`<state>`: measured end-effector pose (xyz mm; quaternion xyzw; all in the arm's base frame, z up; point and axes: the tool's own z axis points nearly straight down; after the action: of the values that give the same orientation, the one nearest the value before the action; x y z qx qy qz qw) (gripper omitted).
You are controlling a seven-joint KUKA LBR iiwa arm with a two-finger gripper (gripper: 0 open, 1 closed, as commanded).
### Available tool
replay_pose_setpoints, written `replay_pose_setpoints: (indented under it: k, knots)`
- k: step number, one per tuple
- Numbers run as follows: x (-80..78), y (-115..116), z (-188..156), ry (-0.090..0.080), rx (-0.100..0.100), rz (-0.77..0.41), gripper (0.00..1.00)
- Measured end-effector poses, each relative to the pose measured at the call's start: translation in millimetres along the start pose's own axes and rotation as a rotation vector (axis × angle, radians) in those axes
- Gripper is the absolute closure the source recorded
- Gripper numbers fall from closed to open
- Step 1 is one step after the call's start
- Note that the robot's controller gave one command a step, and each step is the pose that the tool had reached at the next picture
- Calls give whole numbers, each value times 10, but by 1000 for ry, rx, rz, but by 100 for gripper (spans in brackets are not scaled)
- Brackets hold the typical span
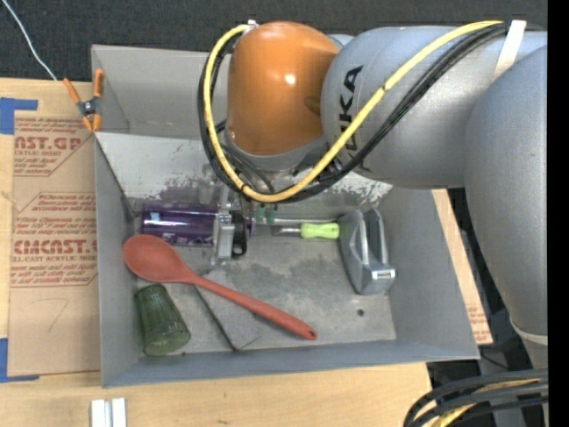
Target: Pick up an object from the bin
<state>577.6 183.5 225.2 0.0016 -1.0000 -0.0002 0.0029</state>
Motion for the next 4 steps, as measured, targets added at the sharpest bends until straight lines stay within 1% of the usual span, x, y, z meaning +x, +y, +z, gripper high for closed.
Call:
replay_pose_setpoints:
  k: [1, 2, 3, 4]
  knots:
    - [-16, -15, -51, -8, -1, 3, 0]
    - [116, -319, 761, 5, 1, -84, 0]
    - [497, -726, 739, -5, 0, 53, 0]
    - [611, -588, 1544, 8, 2, -74, 0]
